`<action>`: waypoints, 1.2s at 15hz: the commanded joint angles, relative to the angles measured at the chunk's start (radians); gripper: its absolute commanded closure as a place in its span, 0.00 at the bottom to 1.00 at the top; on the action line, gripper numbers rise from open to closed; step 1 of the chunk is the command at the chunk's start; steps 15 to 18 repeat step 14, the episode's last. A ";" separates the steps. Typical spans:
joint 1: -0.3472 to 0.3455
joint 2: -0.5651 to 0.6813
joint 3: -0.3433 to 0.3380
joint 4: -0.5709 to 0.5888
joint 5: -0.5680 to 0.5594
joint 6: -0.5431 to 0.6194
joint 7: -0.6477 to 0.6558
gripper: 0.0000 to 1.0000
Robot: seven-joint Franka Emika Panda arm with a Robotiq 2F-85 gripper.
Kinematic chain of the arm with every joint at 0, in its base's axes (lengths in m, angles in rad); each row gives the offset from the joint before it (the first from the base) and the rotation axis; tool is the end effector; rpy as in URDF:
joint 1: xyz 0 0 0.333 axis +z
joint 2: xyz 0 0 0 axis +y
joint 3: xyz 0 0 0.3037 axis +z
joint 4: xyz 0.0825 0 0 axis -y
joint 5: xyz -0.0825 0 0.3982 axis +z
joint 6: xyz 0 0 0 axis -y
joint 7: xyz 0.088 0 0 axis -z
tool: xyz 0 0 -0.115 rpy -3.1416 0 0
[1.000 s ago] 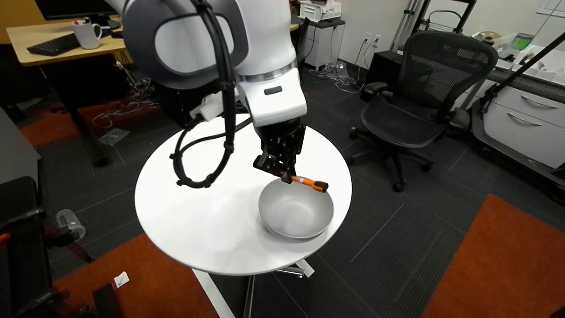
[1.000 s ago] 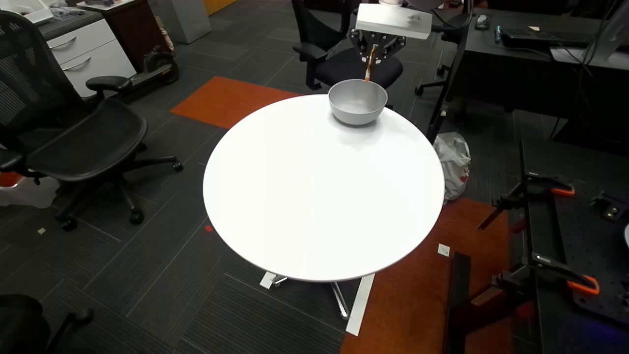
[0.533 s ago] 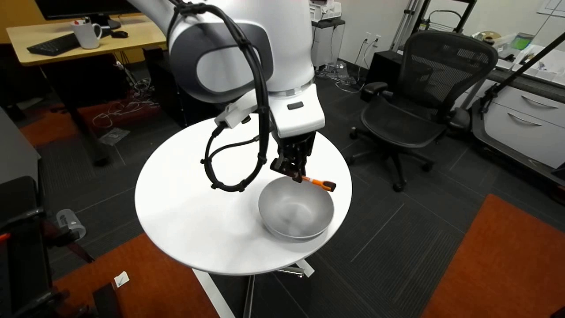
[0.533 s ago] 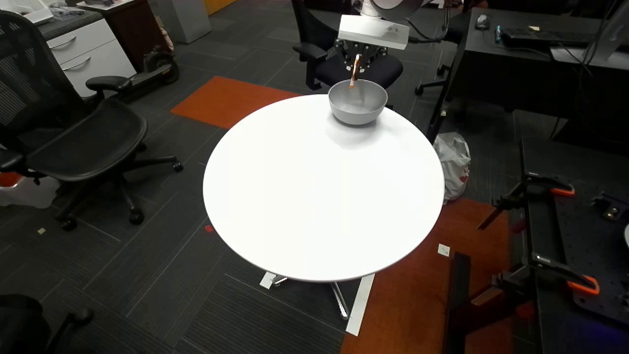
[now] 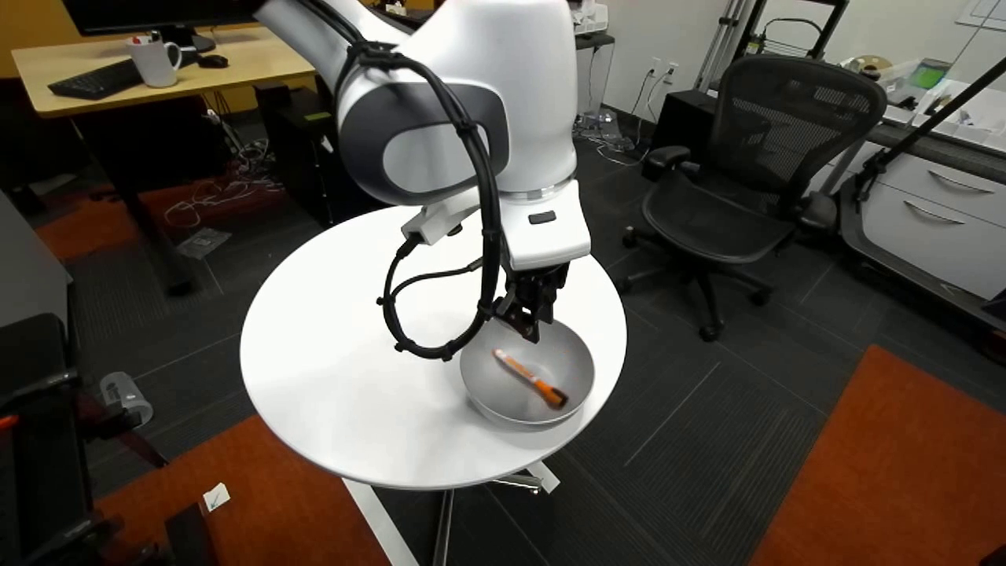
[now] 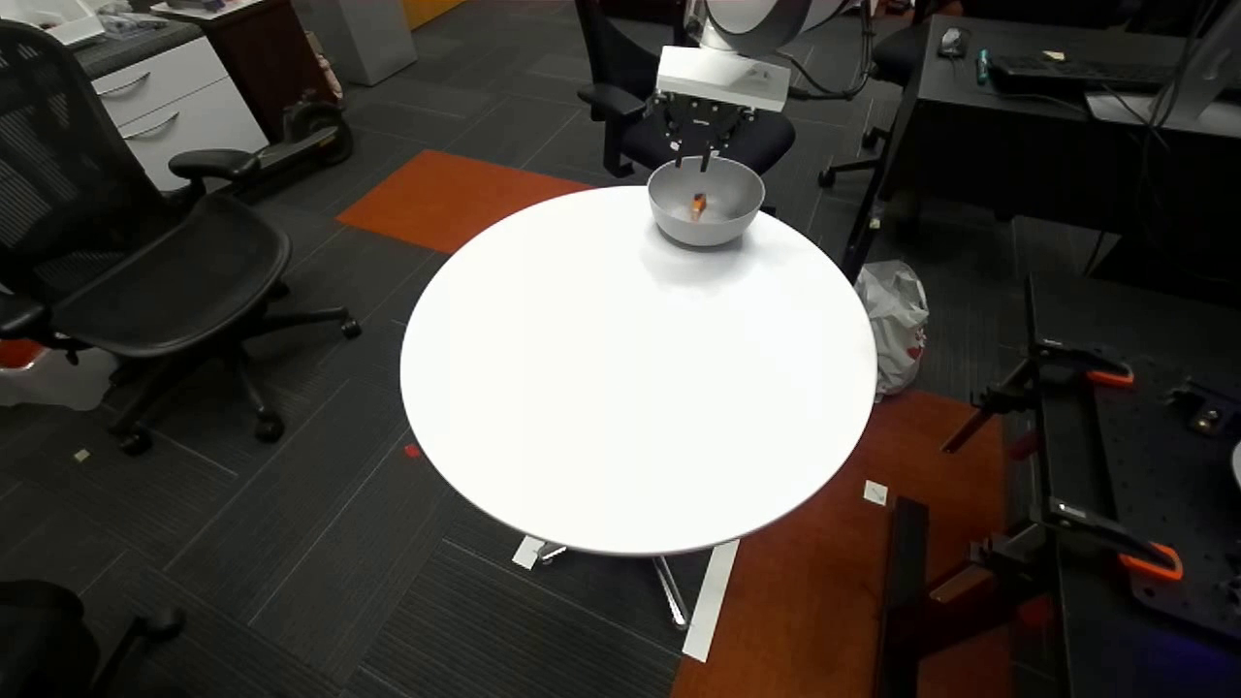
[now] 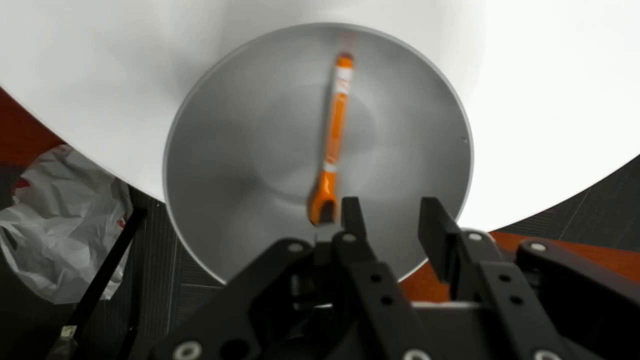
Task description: Put the pen in the bowl
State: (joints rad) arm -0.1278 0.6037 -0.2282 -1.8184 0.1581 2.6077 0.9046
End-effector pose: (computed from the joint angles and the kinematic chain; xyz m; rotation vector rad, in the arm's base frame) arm 0.6344 -0.2284 0.2038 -2.4323 1.9199 -0.3207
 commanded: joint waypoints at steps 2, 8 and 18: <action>-0.017 0.009 0.012 0.041 0.034 -0.039 -0.024 0.25; -0.015 0.008 0.014 0.038 0.041 -0.030 -0.021 0.00; 0.002 0.008 0.003 0.021 0.037 -0.005 -0.006 0.00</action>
